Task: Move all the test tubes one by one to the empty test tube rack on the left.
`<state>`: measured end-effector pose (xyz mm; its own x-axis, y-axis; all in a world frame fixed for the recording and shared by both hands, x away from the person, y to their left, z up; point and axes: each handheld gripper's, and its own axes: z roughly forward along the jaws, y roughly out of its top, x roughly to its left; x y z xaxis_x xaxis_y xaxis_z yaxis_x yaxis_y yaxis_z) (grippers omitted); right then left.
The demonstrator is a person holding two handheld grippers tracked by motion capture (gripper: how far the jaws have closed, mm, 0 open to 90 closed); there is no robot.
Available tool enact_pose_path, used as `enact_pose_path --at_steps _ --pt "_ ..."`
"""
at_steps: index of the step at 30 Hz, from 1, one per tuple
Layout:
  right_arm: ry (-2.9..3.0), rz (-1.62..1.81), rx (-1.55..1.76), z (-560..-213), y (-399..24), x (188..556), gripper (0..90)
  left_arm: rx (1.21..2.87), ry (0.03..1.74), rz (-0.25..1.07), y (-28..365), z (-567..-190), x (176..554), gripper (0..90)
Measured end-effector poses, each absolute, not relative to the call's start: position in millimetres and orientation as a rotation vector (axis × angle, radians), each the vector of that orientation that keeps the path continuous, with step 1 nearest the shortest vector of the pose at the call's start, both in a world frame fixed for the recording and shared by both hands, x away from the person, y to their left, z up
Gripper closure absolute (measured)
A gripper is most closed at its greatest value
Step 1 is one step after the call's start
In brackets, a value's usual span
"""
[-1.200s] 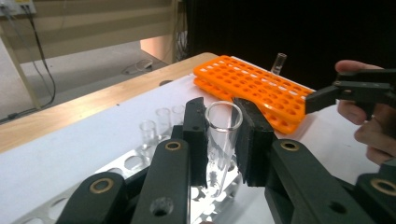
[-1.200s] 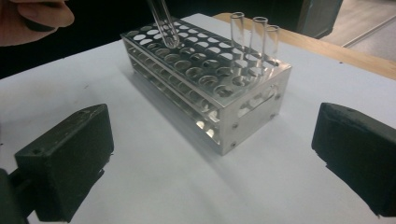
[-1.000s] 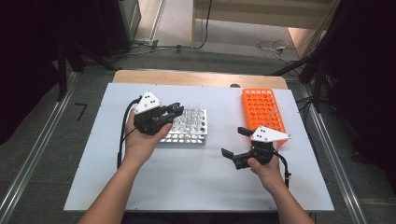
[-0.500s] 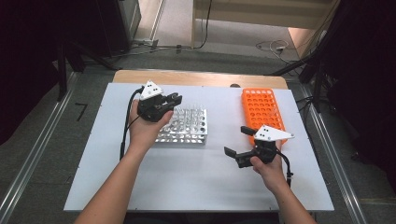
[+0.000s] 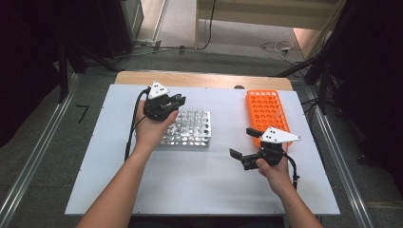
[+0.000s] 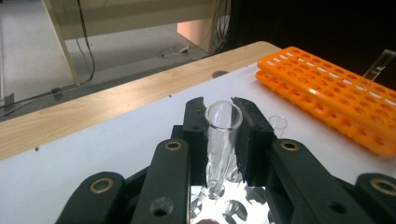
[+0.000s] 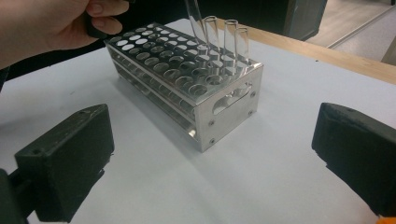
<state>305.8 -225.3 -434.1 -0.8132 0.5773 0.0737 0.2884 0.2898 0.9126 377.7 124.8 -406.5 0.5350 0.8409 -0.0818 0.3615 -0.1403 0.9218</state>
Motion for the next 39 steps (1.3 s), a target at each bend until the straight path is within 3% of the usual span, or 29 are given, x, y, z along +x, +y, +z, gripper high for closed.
enact_pose_path --at_steps 39 --pt "2.278 1.521 0.798 -433 -228 306 0.0 1.885 1.073 0.562 103 -432 388 72.4"
